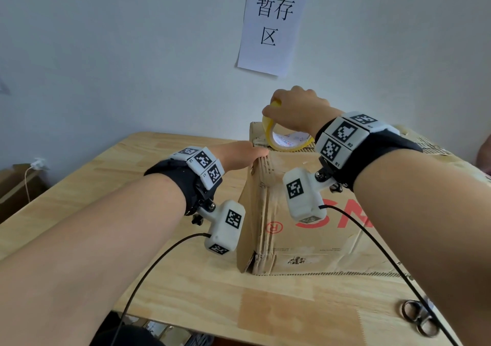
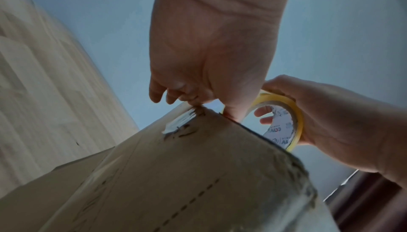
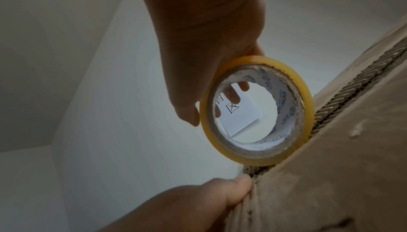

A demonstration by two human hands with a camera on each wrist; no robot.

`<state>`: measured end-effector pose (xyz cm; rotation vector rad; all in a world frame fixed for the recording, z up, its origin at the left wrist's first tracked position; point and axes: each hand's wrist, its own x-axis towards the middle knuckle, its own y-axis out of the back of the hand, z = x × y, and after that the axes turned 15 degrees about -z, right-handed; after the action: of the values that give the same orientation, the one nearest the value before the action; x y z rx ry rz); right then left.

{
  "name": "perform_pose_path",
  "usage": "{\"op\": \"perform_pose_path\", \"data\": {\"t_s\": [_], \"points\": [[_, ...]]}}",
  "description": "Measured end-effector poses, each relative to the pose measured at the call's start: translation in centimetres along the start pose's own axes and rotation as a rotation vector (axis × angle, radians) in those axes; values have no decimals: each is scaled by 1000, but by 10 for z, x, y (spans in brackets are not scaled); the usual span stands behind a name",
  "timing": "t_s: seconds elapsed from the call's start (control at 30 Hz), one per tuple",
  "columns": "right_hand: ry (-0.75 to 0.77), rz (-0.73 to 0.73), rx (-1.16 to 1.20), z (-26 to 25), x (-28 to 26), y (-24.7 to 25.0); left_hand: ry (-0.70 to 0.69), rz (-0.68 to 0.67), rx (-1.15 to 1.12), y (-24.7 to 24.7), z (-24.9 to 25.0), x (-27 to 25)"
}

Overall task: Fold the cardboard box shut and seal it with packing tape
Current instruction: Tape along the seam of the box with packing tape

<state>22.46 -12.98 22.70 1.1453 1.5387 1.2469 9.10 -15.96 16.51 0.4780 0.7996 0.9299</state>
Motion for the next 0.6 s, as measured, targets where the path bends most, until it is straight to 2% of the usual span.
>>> {"op": "perform_pose_path", "data": {"t_s": [0.1,0.27,0.47,0.6], "points": [[15,1,12,1,1,0,-35,45,-32,4,0,-1],[6,20,102,11,1,6,-51,27,57,10,-9,1],[48,-6,496,22,8,2,-170,34,71,10,-12,6],[5,-13,658,28,12,0,-170,72,97,14,-16,11]]}}
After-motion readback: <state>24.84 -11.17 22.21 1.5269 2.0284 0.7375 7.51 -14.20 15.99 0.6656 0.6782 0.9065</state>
